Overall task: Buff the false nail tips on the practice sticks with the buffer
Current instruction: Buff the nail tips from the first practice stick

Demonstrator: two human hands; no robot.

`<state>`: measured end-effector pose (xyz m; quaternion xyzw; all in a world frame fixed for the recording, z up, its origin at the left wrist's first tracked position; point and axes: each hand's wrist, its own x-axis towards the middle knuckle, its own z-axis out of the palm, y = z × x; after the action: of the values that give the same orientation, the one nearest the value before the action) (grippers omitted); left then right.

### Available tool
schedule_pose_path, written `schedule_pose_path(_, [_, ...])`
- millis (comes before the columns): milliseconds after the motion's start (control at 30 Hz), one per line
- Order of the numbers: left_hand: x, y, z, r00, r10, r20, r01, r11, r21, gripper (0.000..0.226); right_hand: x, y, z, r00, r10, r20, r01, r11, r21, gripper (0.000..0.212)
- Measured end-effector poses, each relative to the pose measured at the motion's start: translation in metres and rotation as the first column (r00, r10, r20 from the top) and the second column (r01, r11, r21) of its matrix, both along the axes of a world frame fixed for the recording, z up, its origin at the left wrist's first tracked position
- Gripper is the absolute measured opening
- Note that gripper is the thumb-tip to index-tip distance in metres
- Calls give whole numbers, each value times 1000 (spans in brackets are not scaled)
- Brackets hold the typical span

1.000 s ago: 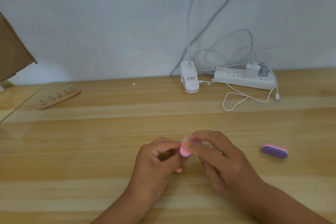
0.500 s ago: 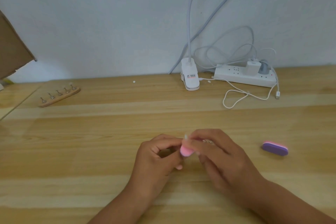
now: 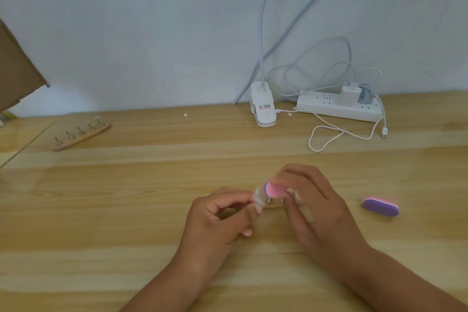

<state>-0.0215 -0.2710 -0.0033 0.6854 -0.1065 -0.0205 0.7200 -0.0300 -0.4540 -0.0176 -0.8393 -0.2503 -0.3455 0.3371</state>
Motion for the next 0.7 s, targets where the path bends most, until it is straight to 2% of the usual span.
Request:
schedule_pose_path(100, [0, 1, 1, 1000, -11, -9, 11, 1000, 16, 21, -6, 2, -1, 987, 160, -5, -160, 985, -65, 28])
schedule_pose_path(133, [-1, 1, 1, 1000, -13, -11, 13, 1000, 15, 21, -6, 1, -2, 986, 169, -7, -169, 981, -96, 28])
schedule_pose_path(267, [-2, -1, 3, 1000, -12, -3, 12, 1000, -3, 17, -1, 0, 1, 1000, 6, -7, -6, 999, -38, 31])
schedule_pose_path(333, [-3, -2, 5, 1000, -10, -4, 10, 1000, -2, 20, -3, 1, 2, 998, 55, 7, -55, 998, -21, 33])
schedule_pose_path(433, [-3, -2, 7, 1000, -23, -1, 23, 1000, 16, 24, -8, 3, 0, 986, 167, 17, -165, 982, -95, 27])
schedule_pose_path(600, [-4, -1, 6, 1000, -30, 2, 30, 999, 16, 14, -1, 0, 1, 1000, 0, 3, 0, 1000, -13, 29])
schedule_pose_path(700, [-3, -1, 7, 999, -39, 10, 39, 999, 33, 21, -6, 3, 1, 988, 152, 15, -151, 988, -26, 28])
